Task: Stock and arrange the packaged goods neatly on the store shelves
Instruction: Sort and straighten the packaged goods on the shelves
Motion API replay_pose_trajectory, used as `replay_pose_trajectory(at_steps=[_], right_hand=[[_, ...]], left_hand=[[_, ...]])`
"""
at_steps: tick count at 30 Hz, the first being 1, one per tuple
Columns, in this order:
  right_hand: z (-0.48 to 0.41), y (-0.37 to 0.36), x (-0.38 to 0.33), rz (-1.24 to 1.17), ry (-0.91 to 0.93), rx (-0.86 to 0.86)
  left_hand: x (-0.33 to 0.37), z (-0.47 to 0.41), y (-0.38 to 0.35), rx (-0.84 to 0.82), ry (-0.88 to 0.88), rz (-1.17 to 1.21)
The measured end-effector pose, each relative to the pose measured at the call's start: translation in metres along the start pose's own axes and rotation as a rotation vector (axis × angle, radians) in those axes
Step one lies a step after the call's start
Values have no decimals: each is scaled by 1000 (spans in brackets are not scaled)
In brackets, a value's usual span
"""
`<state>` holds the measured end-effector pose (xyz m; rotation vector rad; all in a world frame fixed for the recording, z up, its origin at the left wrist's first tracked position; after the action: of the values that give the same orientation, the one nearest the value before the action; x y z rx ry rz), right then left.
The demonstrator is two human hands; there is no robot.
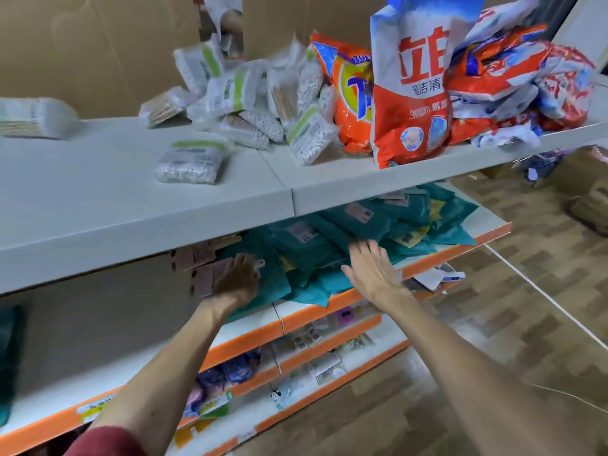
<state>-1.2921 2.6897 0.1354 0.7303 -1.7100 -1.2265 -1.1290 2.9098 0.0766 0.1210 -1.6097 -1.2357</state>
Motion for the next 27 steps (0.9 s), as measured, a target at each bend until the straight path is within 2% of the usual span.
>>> replay_pose_trajectory(at_steps=[6, 14, 18, 21, 23, 27], right_hand=[[-26, -14, -12, 3, 78, 26], [-55, -34, 11, -59, 177, 77], [-69, -41, 21, -117, 203, 72], [-79, -44, 24, -172, 243, 61], [-85, -45, 25, -223, 260, 54], [-94, -44, 24, -280, 245, 28]], left_hand=[[-13, -14, -9, 28, 16, -19], [-1, -27, -38, 119, 47, -108], [-17, -29, -52, 61, 92, -159], [-9, -21, -47, 49, 9, -219], [12, -13, -36, 63, -86, -152], [39, 4, -22, 181, -218, -64]])
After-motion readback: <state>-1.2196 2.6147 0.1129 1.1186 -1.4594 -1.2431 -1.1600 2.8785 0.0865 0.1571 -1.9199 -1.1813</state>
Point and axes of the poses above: each hand's wrist, its own z-axis away from the middle knuckle, its own y-axis out of the back of the hand, x = y × z, the point moved 3 cm from there along -z, towards the middle knuckle, and after that the axes turned 15 degrees about z, right-handed, at the moved point
